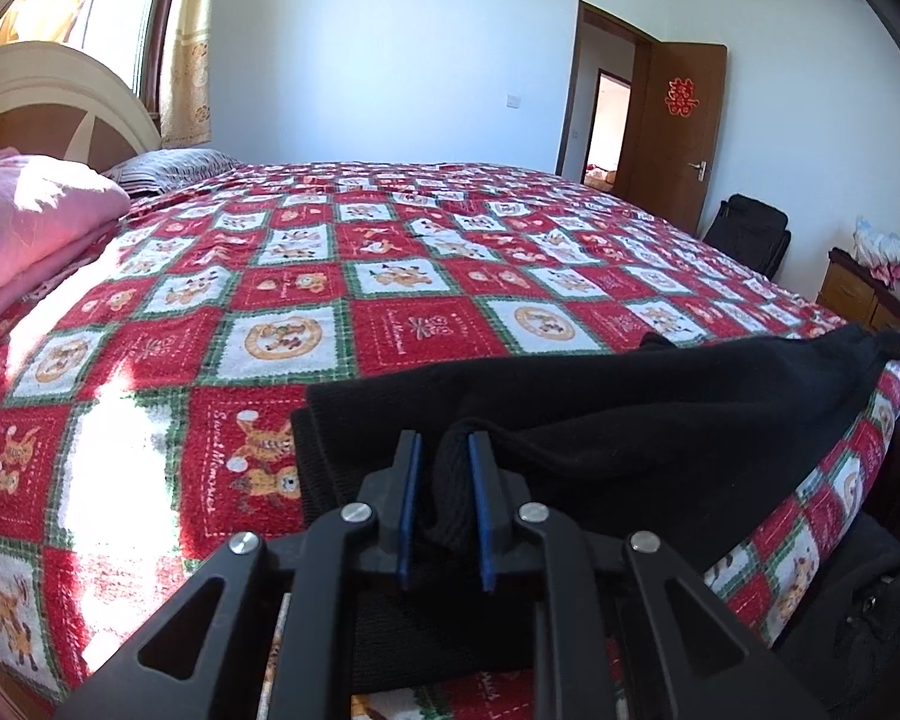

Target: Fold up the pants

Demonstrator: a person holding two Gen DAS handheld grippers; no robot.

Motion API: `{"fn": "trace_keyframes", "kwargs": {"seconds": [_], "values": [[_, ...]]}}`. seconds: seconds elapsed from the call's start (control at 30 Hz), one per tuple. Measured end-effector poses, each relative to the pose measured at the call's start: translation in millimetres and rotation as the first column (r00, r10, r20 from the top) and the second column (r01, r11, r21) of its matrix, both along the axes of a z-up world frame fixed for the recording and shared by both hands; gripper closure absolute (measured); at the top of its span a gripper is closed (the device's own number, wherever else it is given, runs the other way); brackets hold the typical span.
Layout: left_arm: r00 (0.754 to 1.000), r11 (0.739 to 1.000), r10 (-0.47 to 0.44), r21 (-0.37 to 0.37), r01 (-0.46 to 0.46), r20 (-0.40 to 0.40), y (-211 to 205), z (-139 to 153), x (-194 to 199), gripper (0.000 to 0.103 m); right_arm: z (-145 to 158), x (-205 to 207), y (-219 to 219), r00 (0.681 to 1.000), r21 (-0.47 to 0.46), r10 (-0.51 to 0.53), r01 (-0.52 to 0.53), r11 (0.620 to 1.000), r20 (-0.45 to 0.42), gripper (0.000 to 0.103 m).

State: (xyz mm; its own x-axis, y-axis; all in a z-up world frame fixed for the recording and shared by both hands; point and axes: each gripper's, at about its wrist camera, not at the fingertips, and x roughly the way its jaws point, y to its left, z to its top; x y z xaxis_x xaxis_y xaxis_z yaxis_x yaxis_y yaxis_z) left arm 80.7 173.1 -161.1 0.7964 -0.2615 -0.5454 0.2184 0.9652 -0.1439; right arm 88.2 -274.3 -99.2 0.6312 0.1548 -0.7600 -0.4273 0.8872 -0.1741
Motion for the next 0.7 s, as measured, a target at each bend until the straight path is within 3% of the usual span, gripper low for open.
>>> {"fn": "trace_keyframes", "kwargs": {"seconds": [0.17,0.3,0.33,0.4,0.47,0.7], "values": [[1.000,1.000,-0.002,-0.004,0.002,-0.021,0.7,2.3,-2.6,0.086,-58.9,4.1,72.8,0.990,-0.157,0.137,-0.142,0.977,-0.037,0.043],[1.000,1.000,-0.008,-0.029,0.007,-0.016,1.5,3.8,-2.8,0.086,-75.4,10.9,78.0,0.993,-0.224,0.119,-0.116,0.968,0.002,0.045],[1.000,0.999,-0.010,-0.033,0.009,-0.019,1.5,3.6,-1.9,0.086,-75.6,13.0,75.9,0.993,-0.234,0.116,-0.108,0.966,0.018,0.047],[1.000,1.000,-0.014,-0.029,0.013,-0.025,0.9,3.8,-0.8,0.089,-73.1,20.7,72.4,0.995,-0.206,0.101,-0.099,0.974,0.002,0.077],[0.999,1.000,-0.018,-0.027,0.017,-0.036,1.2,5.1,0.2,0.089,-66.7,24.2,71.2,0.996,-0.182,0.088,-0.086,0.980,0.002,0.093],[0.999,0.997,-0.051,-0.055,0.050,-0.020,8.6,28.7,-7.2,0.090,-23.5,13.7,64.2,0.995,-0.118,0.091,-0.085,0.989,0.048,0.097]]}}
